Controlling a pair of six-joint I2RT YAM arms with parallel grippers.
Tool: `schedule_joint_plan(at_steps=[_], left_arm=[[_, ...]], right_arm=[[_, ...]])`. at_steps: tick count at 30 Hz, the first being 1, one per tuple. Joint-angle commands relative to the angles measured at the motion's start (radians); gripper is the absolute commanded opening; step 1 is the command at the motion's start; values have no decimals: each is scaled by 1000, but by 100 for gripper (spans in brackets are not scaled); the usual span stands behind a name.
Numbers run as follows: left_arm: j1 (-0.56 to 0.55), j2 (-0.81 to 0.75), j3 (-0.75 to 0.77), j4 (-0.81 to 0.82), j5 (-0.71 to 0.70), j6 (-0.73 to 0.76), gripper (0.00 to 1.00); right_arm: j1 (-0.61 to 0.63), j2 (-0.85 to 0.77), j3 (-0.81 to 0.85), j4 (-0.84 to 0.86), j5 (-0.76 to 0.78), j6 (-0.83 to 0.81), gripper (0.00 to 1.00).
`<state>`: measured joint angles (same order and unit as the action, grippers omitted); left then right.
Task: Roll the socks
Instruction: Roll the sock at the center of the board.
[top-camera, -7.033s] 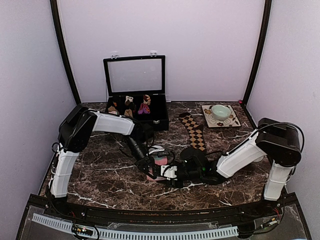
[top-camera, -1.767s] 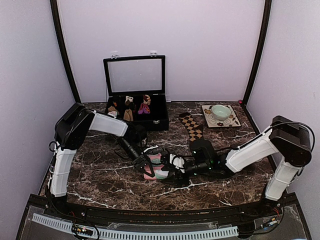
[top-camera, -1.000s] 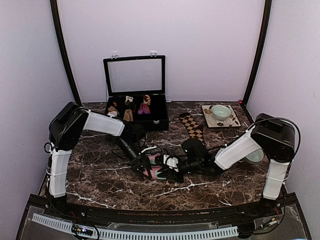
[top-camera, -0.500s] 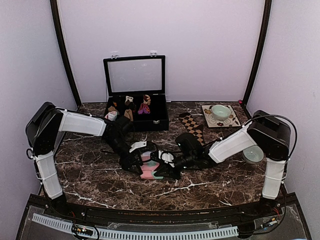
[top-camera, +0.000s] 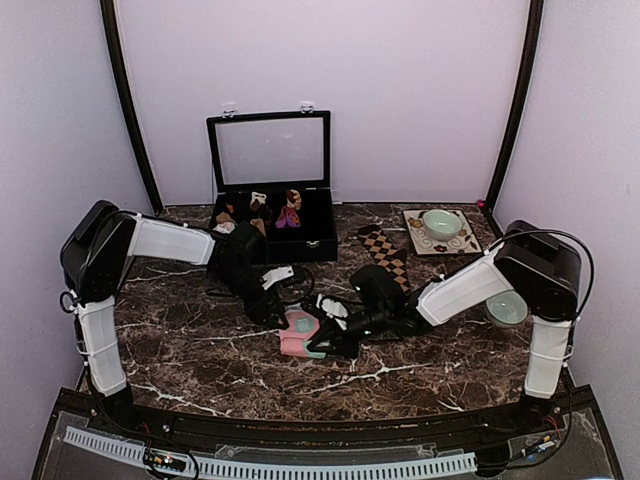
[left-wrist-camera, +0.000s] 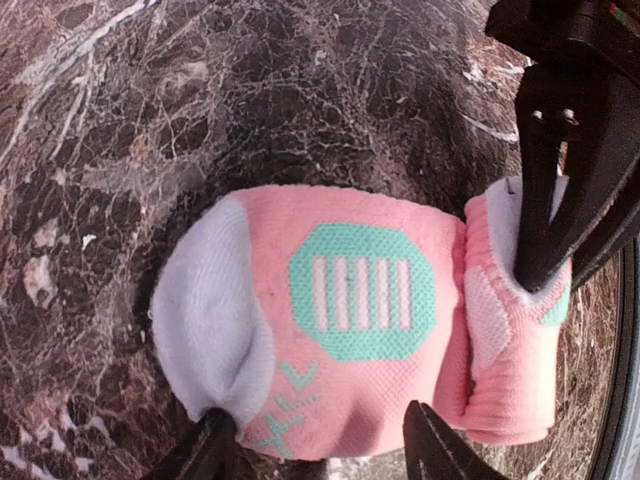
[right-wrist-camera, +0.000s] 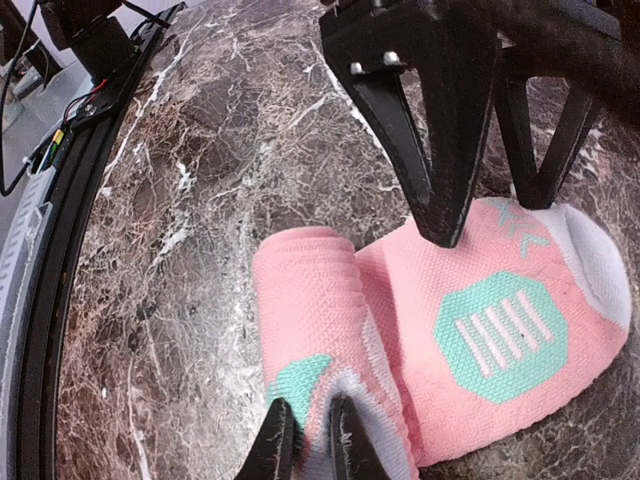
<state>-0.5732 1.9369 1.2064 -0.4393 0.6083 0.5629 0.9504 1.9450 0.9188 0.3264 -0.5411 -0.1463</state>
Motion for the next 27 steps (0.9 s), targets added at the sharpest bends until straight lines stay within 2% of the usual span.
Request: schedule_joint_plan(at_steps=[1,6,11,15,22,27], left_arm=[[-2,76,63,-24,43,-21,59],[-8,153,137,-62,110,-27,58],[-22,172,202,-109,185,13,58],[-28,177,221,-132,191,35,58],[-19,125,187,-106,140,22,60],[-10,51,130,-30,29,9,63]], right_arm=[[14,45,-84,-222,68,188,0],[23,19,-114,-217,63,265,0],[27,14,-104,-254,64,279,0],[24,38,-77,-285,73,287,0],[-31,140,-51,-342,98,446,0],[-61,184,-97,-329,99,537,0]])
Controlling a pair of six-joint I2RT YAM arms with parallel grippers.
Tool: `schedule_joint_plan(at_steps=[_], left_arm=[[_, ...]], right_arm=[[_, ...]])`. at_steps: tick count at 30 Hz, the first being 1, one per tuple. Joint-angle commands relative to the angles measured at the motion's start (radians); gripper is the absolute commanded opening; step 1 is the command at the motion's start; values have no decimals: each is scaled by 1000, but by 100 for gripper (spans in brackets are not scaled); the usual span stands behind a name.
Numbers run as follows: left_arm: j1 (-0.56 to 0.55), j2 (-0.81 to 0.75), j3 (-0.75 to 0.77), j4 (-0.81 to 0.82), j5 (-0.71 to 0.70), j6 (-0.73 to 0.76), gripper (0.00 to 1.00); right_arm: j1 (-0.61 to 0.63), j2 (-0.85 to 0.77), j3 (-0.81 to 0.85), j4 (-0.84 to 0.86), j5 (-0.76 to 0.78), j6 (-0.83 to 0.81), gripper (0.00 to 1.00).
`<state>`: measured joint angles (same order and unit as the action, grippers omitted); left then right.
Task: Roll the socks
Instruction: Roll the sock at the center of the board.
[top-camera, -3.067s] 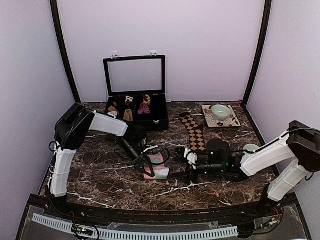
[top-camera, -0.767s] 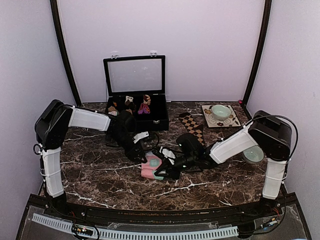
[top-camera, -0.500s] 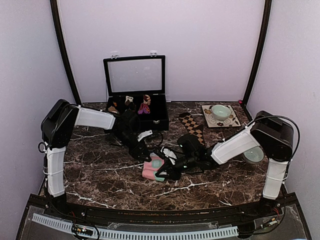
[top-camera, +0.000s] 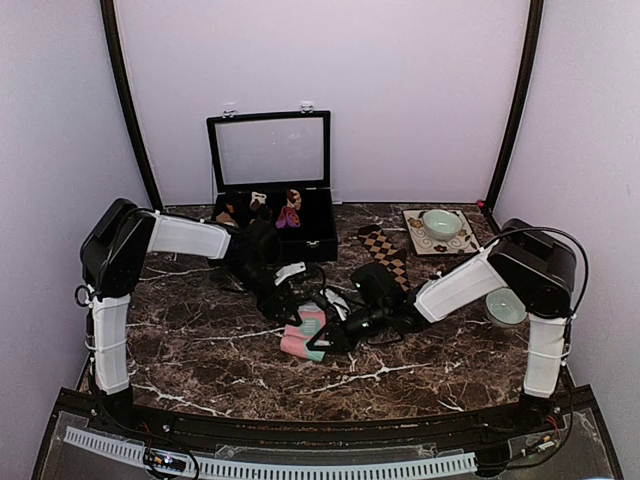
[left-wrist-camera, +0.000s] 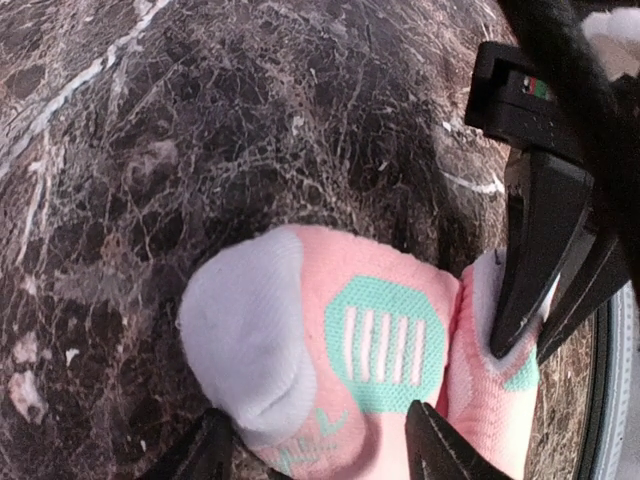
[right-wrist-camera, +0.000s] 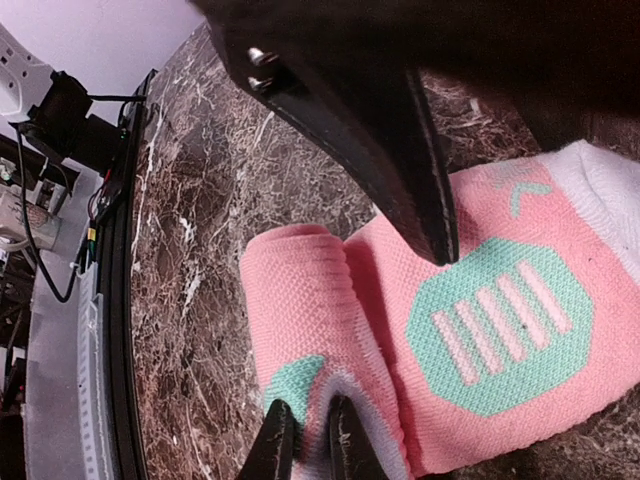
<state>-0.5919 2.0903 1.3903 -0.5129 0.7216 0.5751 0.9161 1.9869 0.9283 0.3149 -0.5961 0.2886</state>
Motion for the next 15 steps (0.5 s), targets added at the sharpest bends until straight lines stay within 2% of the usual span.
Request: schedule_joint_plan(at_steps=[1,8,11,15], left_arm=[[11,-120,-69,66,-102,-8,64],[49,-282,-174,214,-205,-41,68],[68,-352,-213,213,-177,1,68],[70,-436,-306,169,-69,95,66]], right_arm=[[-29,147,-112,-318,155,112,0],[-32,152,-121,-348,176,139,0],[-38,152,-127,-334,171,159,0],[-48,168,-127,-304,143,185,0]])
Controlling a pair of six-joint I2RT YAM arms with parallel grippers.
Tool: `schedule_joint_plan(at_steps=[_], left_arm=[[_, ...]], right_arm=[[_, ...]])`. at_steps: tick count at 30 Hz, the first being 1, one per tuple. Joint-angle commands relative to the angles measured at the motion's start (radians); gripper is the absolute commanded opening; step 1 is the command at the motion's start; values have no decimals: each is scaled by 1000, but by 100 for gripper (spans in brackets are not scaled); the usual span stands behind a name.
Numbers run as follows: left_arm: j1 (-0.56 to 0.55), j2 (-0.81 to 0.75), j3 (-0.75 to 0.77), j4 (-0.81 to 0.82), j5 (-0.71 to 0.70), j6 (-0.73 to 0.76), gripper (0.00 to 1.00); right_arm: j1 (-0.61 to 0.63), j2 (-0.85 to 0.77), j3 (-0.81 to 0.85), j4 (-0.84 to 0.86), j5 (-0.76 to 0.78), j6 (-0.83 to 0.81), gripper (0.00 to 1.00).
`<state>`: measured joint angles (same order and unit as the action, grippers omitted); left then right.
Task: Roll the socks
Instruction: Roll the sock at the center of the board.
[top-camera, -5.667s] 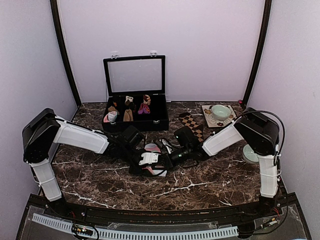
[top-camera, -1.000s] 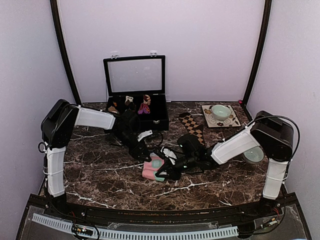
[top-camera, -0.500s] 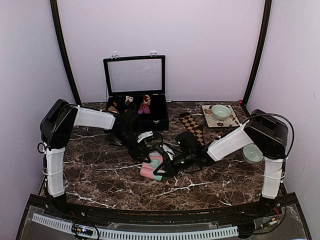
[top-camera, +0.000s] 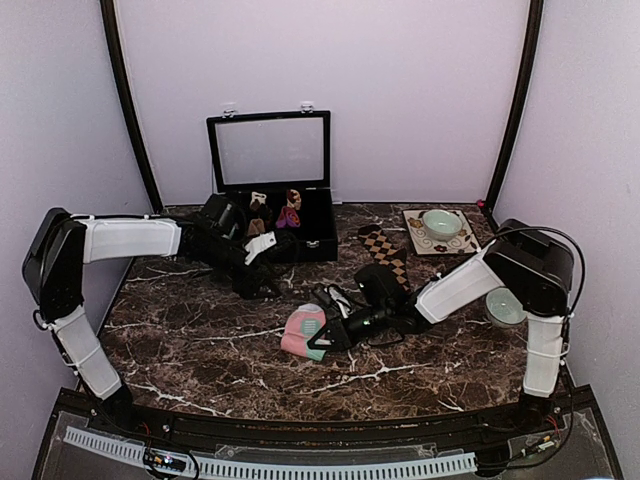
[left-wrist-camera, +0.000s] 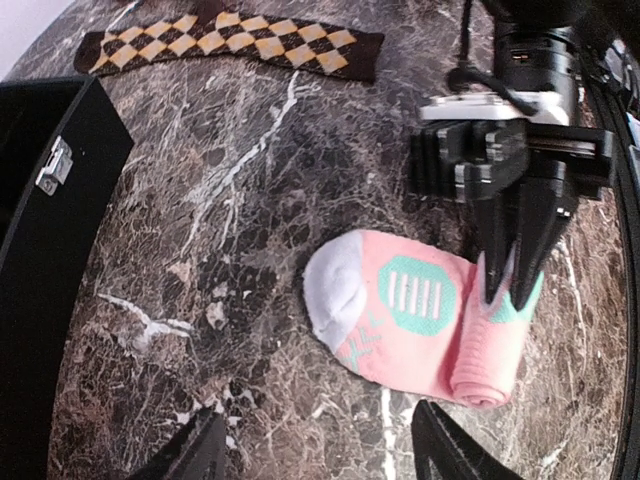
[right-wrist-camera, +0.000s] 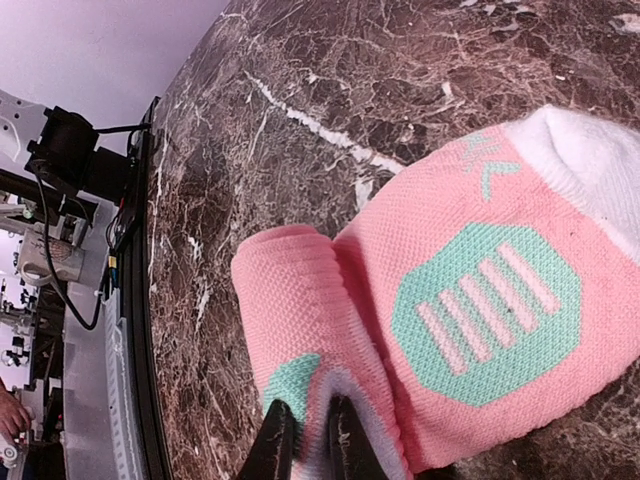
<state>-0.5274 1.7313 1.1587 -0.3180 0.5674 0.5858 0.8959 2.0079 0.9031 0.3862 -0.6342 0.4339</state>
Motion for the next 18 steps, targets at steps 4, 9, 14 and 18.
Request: schedule_joint_plan(at_steps=[4,9,14,18], left_arm=[[-40,-114,-131,-77,132,147,64],[-202,-82,-167,-24,-3,186,60],[-259,-9,-108,7,-64,179,58],[-272,27,-92,6,-97,187,55]], right_arm=[[-36,174,-74,-393,171,51,0],[-39,205,-38,-415,153,68,0],[-44,218,-20,-437,147,71,0],[-50,219,-21,-432,142,79,0]])
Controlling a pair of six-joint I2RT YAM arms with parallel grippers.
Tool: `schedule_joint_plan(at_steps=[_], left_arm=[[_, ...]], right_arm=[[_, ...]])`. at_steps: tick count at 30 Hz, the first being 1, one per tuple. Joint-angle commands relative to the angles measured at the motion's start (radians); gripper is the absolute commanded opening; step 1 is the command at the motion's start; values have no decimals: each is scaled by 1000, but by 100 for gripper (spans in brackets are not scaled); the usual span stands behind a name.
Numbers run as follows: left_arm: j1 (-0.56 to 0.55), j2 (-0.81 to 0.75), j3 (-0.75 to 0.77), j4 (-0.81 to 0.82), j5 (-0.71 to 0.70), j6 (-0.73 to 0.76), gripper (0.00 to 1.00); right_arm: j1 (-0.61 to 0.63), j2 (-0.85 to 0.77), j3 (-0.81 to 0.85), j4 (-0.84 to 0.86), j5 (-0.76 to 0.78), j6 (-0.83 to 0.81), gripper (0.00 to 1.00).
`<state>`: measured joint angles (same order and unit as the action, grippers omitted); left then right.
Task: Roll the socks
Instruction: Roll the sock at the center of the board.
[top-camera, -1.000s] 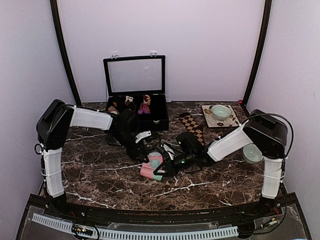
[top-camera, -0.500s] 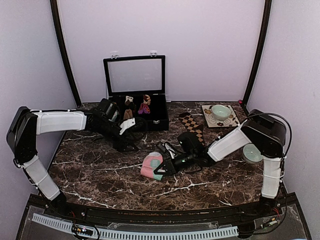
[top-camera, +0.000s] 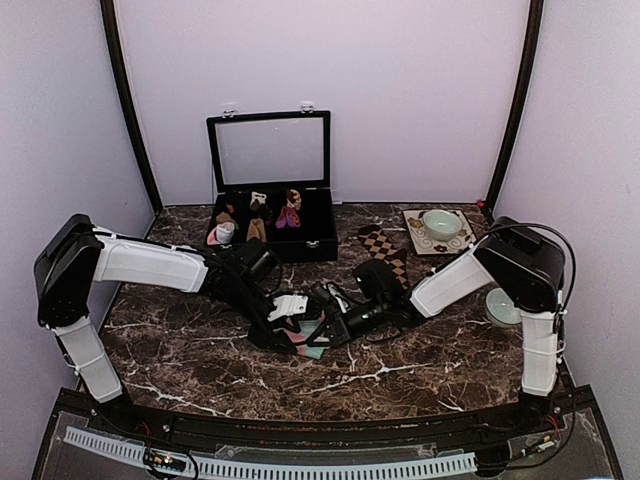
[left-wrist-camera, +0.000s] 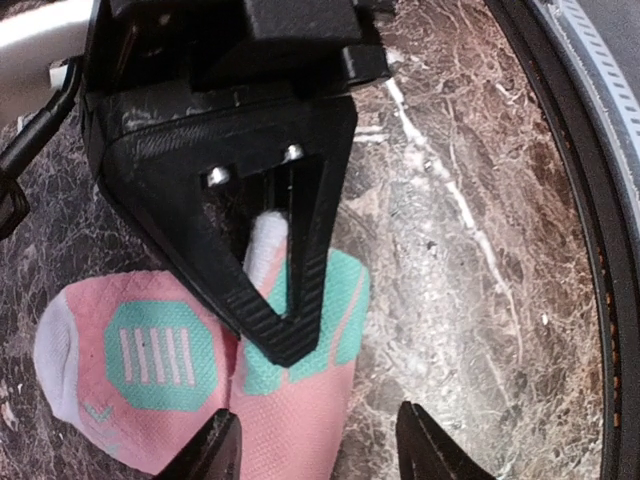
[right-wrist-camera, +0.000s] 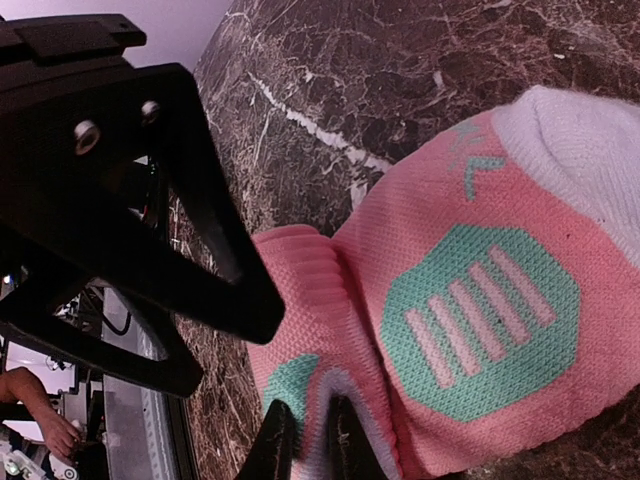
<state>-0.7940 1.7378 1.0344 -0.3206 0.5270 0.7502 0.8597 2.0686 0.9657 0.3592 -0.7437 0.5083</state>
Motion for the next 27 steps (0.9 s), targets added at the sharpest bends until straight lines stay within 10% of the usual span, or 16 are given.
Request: schedule_joint_plan(at_steps=[1,17,18,19,20,27], left_arm=[[-6,30,31,5,-64,25,54],[30,178,109,-83,-48,-12,0],[49,194,122,-104,-31,-17,0],[64,216,136,-125,-10,-20,0],[75,237,163,-162,1,-26,0],[102,334,244,-287,14,-29,0]], right_arm=[[-15,159,-85,-403,252,6,0],[-22,64,-139,-259,268,-14,23],[-21,49,-156,-221,265,-19,34],[-22,29,-174,-177,261,-24,87],[-22,8,-200,-120,259,-23,98],[-22,-130,-327,52,348,-65,99]])
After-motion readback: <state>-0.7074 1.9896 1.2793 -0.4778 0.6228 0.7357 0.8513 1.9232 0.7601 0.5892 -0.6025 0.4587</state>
